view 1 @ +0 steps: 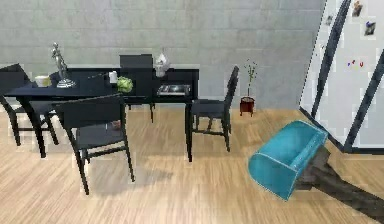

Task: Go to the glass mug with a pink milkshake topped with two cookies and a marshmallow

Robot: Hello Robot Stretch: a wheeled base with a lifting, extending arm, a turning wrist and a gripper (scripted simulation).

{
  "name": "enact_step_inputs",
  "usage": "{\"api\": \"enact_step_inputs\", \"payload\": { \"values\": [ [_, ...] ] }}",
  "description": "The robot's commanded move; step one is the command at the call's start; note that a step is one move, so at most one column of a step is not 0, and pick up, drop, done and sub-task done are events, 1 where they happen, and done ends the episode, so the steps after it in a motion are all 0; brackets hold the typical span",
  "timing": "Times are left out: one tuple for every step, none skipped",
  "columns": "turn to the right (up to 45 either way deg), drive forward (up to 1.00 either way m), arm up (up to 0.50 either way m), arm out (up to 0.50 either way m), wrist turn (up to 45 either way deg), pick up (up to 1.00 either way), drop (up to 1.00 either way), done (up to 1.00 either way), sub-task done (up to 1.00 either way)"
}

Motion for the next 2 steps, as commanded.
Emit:
{"api": "enact_step_inputs", "payload": {
  "values": [
    [9.0,0.0,0.0,0.0,0.0,0.0,0.0,0.0,0.0],
    [0.0,1.0,0.0,0.0,0.0,0.0,0.0,0.0,0.0]
  ]
}}
